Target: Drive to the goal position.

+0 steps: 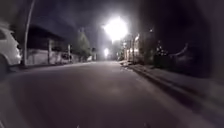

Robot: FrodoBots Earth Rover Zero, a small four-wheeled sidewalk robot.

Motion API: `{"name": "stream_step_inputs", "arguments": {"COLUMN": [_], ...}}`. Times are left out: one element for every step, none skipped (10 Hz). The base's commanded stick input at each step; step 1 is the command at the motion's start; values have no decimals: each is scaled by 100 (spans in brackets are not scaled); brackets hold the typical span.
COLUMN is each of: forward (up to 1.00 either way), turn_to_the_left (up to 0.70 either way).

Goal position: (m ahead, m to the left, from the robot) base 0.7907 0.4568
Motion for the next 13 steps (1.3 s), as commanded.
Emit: {"name": "stream_step_inputs", "arguments": {"forward": [50, 50, 50, 50, 50, 50, 50, 50, 50, 50, 50, 50, 50], "turn_to_the_left": [0, 0, 0, 0, 0, 0, 0, 0, 0, 0, 0, 0, 0]}}
